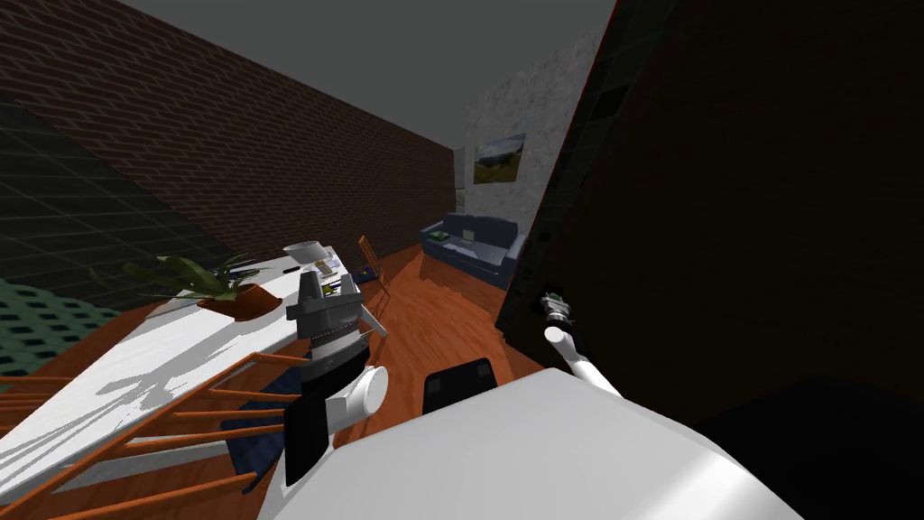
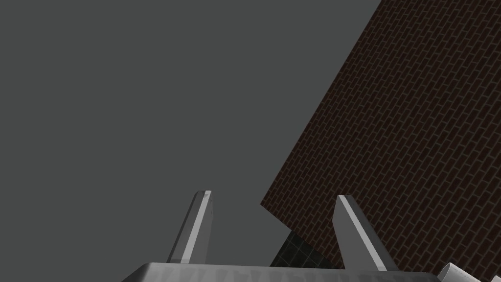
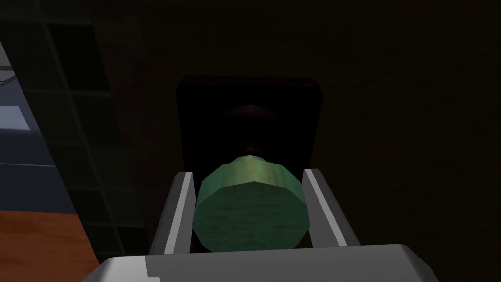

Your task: Pull the door open

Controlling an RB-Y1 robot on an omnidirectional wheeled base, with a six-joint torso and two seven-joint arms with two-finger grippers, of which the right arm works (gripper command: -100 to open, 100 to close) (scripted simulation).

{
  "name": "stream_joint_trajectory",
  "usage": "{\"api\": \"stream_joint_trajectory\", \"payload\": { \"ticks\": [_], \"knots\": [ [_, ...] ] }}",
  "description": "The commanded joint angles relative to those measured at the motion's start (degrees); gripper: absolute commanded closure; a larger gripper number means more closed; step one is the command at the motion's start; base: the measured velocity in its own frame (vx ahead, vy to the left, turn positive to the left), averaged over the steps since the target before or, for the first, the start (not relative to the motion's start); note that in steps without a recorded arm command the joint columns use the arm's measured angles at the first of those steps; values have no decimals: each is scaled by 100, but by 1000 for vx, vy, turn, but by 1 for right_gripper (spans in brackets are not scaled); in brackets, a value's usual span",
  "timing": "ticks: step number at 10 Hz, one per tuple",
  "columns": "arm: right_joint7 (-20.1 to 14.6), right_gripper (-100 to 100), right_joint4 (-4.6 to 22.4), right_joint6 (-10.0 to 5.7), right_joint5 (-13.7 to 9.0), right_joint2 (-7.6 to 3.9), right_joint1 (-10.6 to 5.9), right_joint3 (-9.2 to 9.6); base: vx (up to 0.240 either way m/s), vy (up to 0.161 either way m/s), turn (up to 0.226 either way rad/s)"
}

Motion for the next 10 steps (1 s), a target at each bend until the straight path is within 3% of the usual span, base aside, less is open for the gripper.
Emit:
{"api": "stream_joint_trajectory", "payload": {
  "ticks": [1, 5, 6, 7, 10],
  "knots": [
    [-38, 100, -75, 36, 43, 2, 22, 111, -211, 26, 62],
    [-132, 100, -249, 128, 158, -18, 17, 399, -236, 50, 57],
    [-141, 100, -184, 97, 153, -29, 9, 366, -92, 14, 17],
    [-169, 100, -245, 127, 200, -28, 33, 499, -146, 18, 54],
    [-211, 100, -333, 141, 259, -52, 48, 645, -197, -15, 59]
  ]
}}
